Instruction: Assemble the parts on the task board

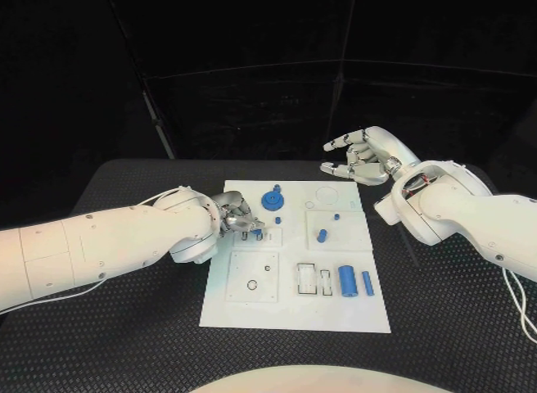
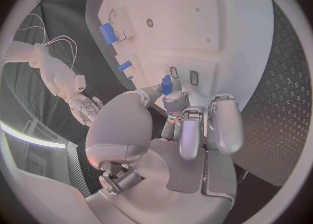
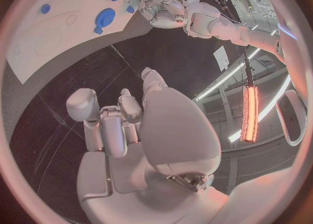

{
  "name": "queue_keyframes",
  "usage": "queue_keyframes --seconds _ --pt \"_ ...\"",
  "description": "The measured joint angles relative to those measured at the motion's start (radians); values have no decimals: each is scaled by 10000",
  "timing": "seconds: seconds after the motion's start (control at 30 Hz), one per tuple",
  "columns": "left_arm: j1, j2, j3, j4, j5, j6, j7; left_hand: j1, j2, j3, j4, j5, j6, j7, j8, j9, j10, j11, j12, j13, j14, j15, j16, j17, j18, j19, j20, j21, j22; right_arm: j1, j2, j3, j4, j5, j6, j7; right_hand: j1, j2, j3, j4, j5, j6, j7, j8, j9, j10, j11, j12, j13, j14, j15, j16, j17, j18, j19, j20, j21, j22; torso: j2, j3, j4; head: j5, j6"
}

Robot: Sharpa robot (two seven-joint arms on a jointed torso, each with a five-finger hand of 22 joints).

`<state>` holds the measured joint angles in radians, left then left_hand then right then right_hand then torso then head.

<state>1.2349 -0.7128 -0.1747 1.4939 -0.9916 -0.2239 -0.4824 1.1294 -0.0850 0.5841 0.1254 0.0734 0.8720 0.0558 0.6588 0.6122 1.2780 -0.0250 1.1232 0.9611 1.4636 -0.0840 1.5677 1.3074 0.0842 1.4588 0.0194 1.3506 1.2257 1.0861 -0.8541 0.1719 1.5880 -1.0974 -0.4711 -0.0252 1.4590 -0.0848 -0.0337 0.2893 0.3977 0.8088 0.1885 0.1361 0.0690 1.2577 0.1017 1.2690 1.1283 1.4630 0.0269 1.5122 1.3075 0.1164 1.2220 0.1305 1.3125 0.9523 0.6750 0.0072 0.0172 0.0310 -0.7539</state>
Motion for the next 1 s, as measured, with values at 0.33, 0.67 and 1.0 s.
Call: queue_keyframes --seconds 0.33,0.67,1.0 --pt "-30 160 -159 -152 -497 14 -109 -79 -78 151 -95 45 -5 -4 42 -1 34 -34 0 -1 0 0 0 0 0 0 0 34 12 -1 10 0 -21 -1 -1 16 1 0 0 0 0 0 0 -1 0 0 0 0 1 0 0 0 0 0 0 0 0 0 2 4 -4 13 -30" --pt "-18 272 -167 -271 -725 140 -149 -77 -76 151 -95 44 -5 -4 82 57 34 -33 39 15 0 0 0 0 0 0 0 78 100 -1 37 -1 -49 -1 -4 36 1 -1 0 0 0 0 0 -2 1 0 0 0 2 0 0 0 -1 0 0 0 0 1 2 4 -7 5 -82" --pt "-9 332 -158 -329 -811 238 -152 -69 -66 180 -67 39 -5 -4 106 52 33 -32 39 2 0 1 0 0 0 -1 1 77 111 -1 54 -1 -56 -1 -7 56 2 -2 0 0 0 0 0 -3 1 0 0 0 2 0 1 0 -2 0 0 0 0 2 0 4 -6 11 -101"
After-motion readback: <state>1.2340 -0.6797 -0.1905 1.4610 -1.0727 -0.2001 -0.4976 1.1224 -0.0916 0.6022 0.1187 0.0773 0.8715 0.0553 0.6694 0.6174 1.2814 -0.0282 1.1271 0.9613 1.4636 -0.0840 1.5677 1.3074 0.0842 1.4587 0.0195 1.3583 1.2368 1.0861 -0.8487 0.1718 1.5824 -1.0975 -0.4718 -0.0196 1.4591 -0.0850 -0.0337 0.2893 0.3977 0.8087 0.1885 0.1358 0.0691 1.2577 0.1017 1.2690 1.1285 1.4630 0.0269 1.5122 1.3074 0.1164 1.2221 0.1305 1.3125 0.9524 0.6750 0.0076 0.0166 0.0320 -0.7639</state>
